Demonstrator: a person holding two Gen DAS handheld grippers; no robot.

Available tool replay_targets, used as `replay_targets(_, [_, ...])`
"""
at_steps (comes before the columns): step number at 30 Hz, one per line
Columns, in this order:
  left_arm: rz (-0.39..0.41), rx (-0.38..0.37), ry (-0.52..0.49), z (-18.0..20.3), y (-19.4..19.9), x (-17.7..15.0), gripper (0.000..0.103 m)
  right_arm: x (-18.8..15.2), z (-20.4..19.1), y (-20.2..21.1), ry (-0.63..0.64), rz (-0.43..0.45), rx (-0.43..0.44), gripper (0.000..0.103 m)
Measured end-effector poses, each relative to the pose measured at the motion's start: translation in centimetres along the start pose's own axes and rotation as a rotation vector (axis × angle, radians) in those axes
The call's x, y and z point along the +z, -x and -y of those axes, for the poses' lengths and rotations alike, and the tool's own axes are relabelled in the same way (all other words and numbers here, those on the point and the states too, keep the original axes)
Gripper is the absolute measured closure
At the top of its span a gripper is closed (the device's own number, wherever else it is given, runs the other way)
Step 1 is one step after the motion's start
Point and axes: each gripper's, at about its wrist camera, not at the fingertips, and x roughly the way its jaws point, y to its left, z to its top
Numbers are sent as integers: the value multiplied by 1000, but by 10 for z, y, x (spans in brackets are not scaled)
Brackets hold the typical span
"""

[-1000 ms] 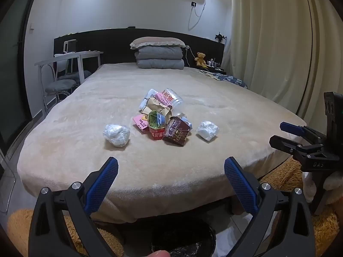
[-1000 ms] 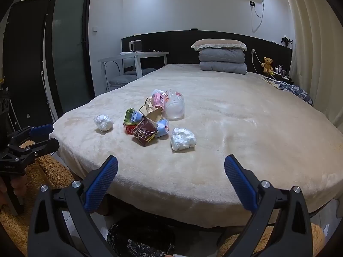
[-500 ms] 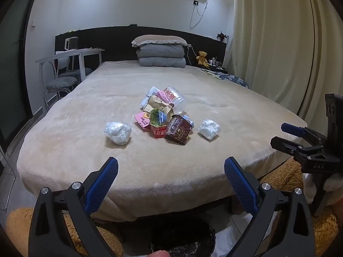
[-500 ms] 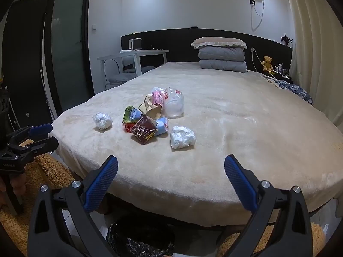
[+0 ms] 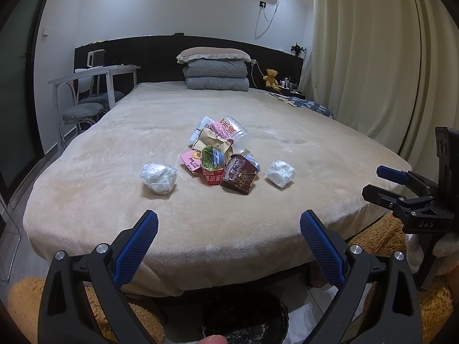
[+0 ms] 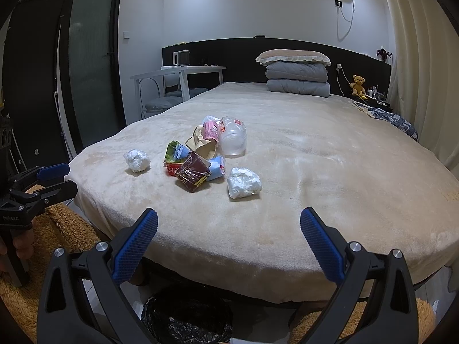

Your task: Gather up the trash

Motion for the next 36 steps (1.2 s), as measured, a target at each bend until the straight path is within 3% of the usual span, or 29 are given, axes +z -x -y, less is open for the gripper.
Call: replay_targets(36, [0,-1,-1,-1,0,0,7,-3,0,-2,5,-5,-5,4])
